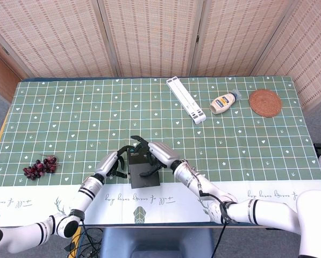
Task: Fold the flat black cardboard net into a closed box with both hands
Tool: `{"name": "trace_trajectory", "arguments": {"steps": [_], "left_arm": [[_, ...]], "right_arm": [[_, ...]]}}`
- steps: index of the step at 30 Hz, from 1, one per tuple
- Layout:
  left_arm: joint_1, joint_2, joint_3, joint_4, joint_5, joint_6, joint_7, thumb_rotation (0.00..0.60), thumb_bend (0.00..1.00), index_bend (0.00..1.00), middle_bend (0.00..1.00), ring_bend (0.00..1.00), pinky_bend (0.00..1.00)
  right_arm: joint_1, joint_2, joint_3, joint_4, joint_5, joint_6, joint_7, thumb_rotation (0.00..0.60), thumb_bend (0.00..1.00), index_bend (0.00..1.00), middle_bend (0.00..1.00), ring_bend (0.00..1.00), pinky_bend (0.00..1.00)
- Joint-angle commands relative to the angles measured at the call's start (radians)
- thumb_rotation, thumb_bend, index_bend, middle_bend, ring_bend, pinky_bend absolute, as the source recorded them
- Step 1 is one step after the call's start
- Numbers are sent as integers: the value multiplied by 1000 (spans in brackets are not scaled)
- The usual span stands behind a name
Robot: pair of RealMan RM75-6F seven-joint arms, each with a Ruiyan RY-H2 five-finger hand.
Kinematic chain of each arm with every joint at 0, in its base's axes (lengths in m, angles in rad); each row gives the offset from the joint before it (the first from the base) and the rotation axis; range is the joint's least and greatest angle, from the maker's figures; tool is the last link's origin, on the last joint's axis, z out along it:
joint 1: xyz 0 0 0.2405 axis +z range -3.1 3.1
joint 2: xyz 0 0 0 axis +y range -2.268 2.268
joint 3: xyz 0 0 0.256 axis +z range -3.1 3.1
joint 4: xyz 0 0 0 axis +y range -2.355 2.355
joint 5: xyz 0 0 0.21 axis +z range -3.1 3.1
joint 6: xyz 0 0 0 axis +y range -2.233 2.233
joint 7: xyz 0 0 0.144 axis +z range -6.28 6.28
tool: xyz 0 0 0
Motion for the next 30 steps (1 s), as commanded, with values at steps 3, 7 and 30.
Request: {"name": "trace_trajectory", "arguments": {"steps": [3, 7, 30], "left_arm": [[24, -31, -50, -23, -109, 33, 106, 600, 148, 146, 264, 608, 805], [26, 3, -51, -62, -125, 1, 131, 600, 147, 9, 93, 595, 805], [94, 225, 23, -338, 54, 37, 148, 600, 131, 0, 0, 552, 804]], "right_arm": [[74, -14, -58, 24, 78, 36, -173, 600, 0, 11, 303, 687, 1000], [103, -25, -87, 36, 111, 72, -275, 600, 0, 29, 309, 692, 1000], [137, -160, -156, 128, 97, 224, -520, 600, 0, 110, 309, 706, 1000]]}}
